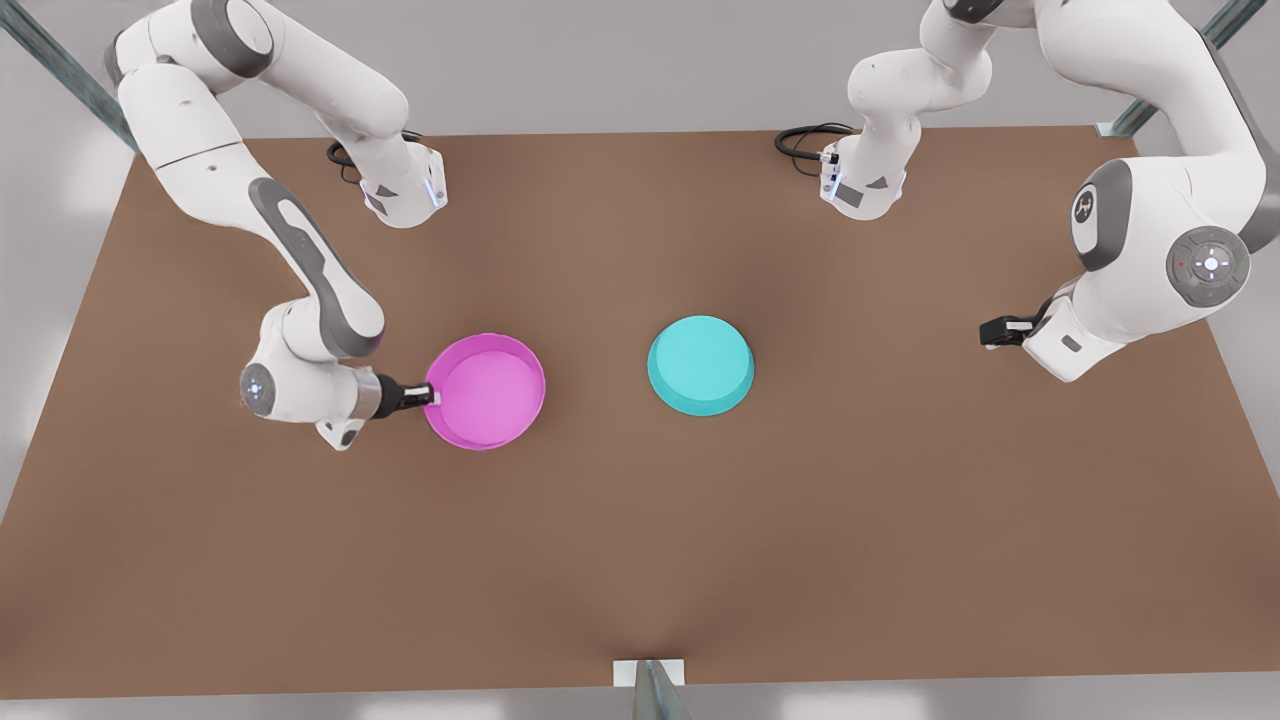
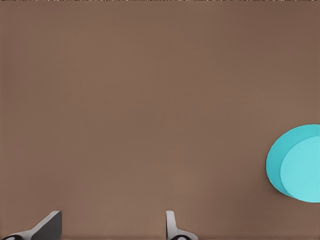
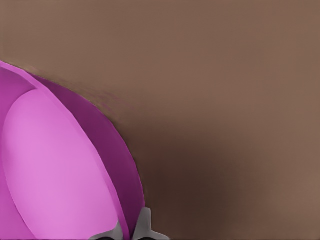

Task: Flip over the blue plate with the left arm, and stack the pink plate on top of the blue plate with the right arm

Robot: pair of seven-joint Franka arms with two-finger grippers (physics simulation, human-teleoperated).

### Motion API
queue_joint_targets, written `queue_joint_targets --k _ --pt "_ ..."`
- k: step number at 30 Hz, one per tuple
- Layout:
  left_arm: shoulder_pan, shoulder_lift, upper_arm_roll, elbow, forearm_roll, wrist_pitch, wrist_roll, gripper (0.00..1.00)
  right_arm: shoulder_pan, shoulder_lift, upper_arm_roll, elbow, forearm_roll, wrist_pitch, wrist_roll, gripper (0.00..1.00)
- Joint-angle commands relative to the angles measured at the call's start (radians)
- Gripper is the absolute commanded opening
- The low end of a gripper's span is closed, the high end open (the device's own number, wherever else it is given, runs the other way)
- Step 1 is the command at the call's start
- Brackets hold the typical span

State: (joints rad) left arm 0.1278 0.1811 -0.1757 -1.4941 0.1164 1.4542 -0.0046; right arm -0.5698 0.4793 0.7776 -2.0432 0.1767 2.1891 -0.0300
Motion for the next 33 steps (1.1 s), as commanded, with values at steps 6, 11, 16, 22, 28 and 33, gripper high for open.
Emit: queue_joint_targets --k 6,11,16,22,28,33 --pt "0.001 0.0 0.001 0.0 0.0 0.002 0.0 1.0 0.281 0.001 0.023 0.009 0.126 0.158 0.232 0.21" --pt "0.001 0.0 0.001 0.0 0.0 0.003 0.0 1.0 0.527 0.021 0.02 0.017 0.126 0.371 0.458 0.21" --pt "0.003 0.003 0.001 0.0 0.002 0.005 0.002 1.0 0.671 0.101 0.005 0.064 0.127 0.451 0.564 0.21" --pt "0.004 0.005 0.001 0.0 0.002 0.006 0.002 1.0 0.691 0.148 -0.006 0.063 0.116 0.474 0.579 0.21" --pt "0.009 0.009 0.002 0.0 0.0 0.009 0.002 1.0 0.748 0.171 -0.075 0.055 0.112 0.503 0.578 0.21" --pt "0.009 0.009 0.002 0.0 -0.001 0.008 0.002 1.0 0.749 0.17 -0.09 0.037 0.109 0.5 0.578 0.21"
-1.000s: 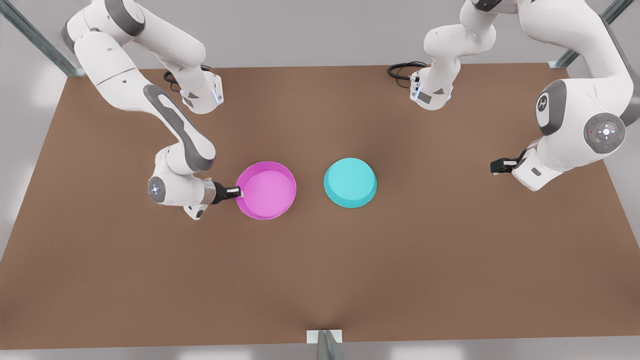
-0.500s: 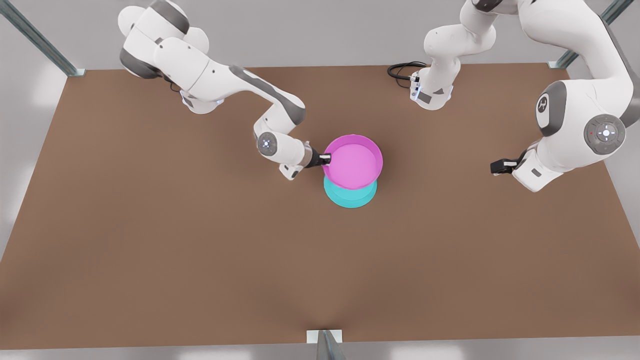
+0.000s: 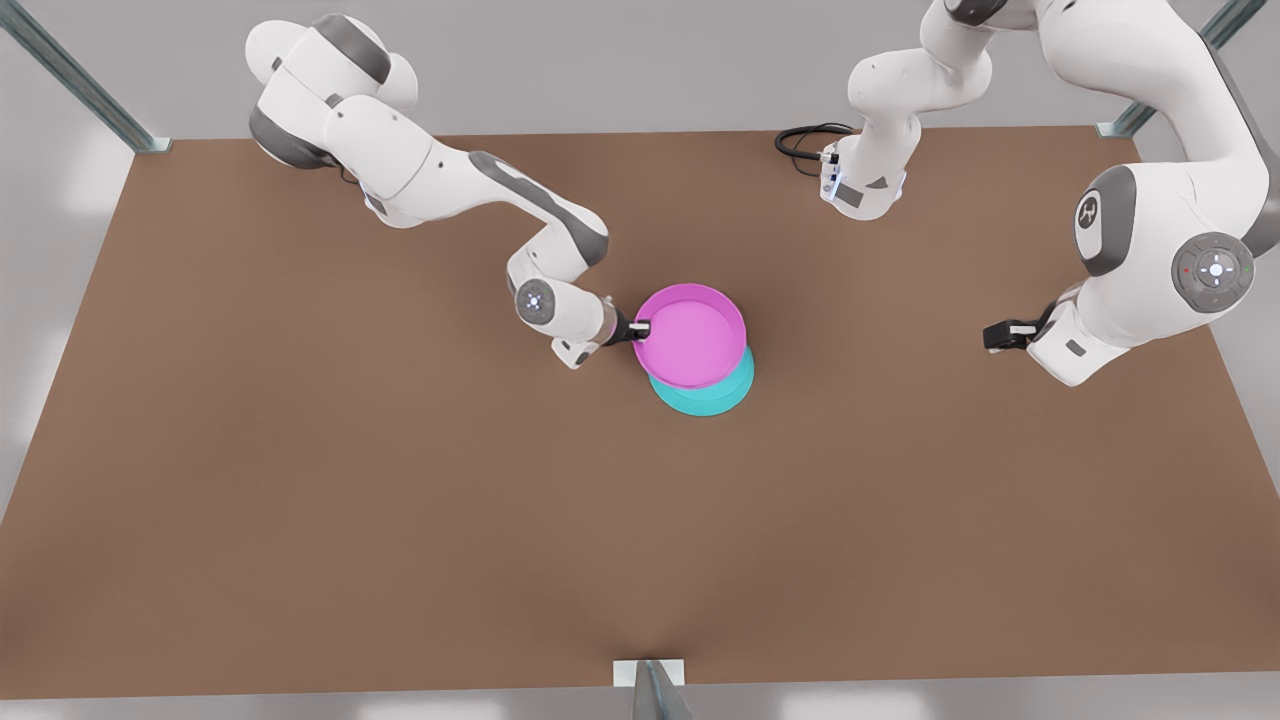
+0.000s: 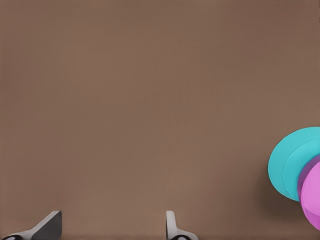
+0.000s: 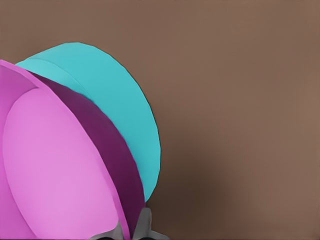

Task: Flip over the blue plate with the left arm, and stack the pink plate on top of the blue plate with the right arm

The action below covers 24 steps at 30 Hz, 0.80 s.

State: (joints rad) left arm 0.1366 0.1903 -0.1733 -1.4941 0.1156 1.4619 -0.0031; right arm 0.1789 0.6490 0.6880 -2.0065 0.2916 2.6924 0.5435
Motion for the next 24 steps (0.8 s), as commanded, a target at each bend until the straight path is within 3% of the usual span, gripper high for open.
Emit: queue_joint_targets --k 1,2,3,4,9,11,12,13,14,16,17,18,24 --pt "0.0 0.0 0.0 0.0 -0.001 0.0 0.0 1.0 0.001 0.0 -0.001 0.002 -0.006 -0.003 0.006 0.21" --pt "0.0 0.0 0.0 0.0 -0.001 0.0 0.0 1.0 0.001 0.0 -0.001 0.005 -0.006 -0.003 0.015 0.53" --pt "0.0 0.0 0.0 0.0 -0.001 0.0 0.0 1.0 0.001 0.0 -0.001 0.006 -0.006 -0.003 0.015 0.93" --pt "0.0 0.0 0.0 0.0 -0.001 -0.002 0.0 1.0 0.002 0.0 -0.001 0.008 -0.008 -0.003 0.013 1.0" --pt "0.0 0.0 0.0 0.0 -0.002 -0.003 0.0 1.0 -0.007 -0.022 0.01 0.02 -0.009 -0.048 0.016 1.0" --pt "0.0 0.0 0.0 0.0 -0.001 -0.005 0.0 1.0 -0.068 -0.25 0.012 0.185 -0.009 -0.458 0.018 1.0" --pt "0.0 0.0 0.0 0.0 -0.001 -0.005 0.0 1.0 -0.137 -0.287 0.002 0.432 -0.078 -0.807 0.016 1.0" --pt "0.0 0.0 0.0 0.0 -0.001 -0.005 0.0 1.0 -0.191 -0.285 0.002 0.623 -0.204 -1.04 0.013 1.0" --pt "0.0 0.0 0.0 0.0 0.001 -0.005 0.0 1.0 -0.285 -0.289 -0.001 0.672 -0.238 -1.125 0.004 1.0" --pt "0.0 -0.003 0.0 0.002 0.001 -0.002 0.0 1.0 -0.187 -0.367 -0.48 0.647 -0.266 -1.165 -0.349 1.0" --pt "0.0 -0.008 0.0 0.006 0.001 -0.003 0.0 1.0 -0.144 -0.428 -0.663 0.608 -0.275 -1.166 -0.502 1.0" --pt "-0.003 -0.009 0.0 0.021 0.001 -0.006 0.0 1.0 -0.18 -0.542 -0.673 0.485 -0.282 -1.158 -0.628 1.0" --pt "-0.005 -0.023 0.001 0.06 0.002 -0.041 0.031 1.0 -0.191 -0.528 -0.671 0.508 -0.313 -1.2 -0.491 1.0"
